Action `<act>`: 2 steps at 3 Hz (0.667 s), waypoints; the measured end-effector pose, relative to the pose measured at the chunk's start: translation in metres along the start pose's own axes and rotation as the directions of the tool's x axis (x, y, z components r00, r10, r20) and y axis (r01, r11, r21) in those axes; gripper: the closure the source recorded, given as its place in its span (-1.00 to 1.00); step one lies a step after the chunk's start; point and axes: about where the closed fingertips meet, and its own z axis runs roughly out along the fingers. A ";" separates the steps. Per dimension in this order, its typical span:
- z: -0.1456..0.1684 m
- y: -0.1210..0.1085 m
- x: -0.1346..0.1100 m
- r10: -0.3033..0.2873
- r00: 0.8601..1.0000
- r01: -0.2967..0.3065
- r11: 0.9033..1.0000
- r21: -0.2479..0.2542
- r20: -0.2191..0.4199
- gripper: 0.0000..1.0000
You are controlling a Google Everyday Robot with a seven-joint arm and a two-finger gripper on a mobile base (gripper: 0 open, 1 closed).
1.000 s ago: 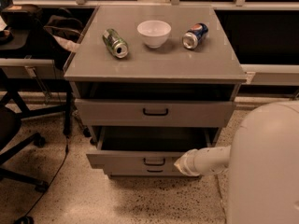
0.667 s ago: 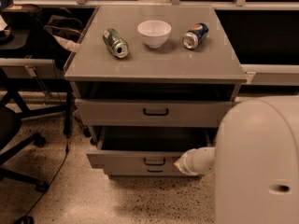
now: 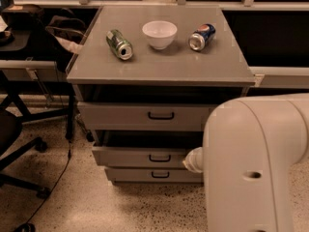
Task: Close middle drawer
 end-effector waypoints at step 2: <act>0.013 -0.018 -0.015 0.008 1.000 -0.009 1.000 0.029 0.012 0.50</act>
Offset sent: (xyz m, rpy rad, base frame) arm 0.0231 -0.0007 -0.0006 -0.0052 -0.0212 -0.0176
